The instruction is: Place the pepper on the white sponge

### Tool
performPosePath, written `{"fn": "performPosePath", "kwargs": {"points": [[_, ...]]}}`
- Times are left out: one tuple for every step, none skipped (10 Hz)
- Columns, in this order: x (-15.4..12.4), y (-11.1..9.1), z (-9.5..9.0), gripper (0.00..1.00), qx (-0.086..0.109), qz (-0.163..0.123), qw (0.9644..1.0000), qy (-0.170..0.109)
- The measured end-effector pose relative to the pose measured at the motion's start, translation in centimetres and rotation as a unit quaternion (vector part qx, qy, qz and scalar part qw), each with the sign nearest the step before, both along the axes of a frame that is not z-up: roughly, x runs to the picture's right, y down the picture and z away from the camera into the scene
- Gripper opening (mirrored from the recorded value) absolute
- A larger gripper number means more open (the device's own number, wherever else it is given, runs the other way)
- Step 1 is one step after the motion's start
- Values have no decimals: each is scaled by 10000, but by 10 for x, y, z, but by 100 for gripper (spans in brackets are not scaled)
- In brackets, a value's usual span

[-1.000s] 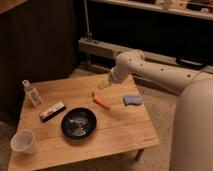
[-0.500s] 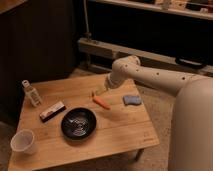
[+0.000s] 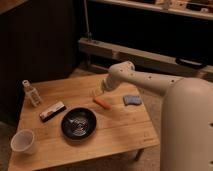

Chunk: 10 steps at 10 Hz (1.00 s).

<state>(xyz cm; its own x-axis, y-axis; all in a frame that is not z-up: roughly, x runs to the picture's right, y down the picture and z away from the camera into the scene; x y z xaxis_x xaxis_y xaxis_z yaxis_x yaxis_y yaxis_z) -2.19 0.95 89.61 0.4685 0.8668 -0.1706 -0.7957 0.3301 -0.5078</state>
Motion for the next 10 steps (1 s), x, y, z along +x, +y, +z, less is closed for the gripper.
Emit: {"fn": "performPosePath", "kwargs": {"points": [[-6, 2, 4, 80, -13, -78, 10000, -44], [-12, 8, 9, 80, -40, -171, 9998, -81], [-15, 11, 11, 80, -66, -218, 9997, -104], [-17, 15, 12, 80, -92, -256, 9996, -121], [-22, 20, 14, 80, -133, -320, 9993, -155], [-25, 24, 15, 80, -168, -365, 9990, -174], [-27, 28, 18, 80, -210, -409, 9988, -175], [-29, 33, 22, 80, -260, -477, 9984, -151], [-31, 36, 26, 80, -288, -518, 9982, -112], [-33, 40, 31, 80, -324, -574, 9978, -43]]}}
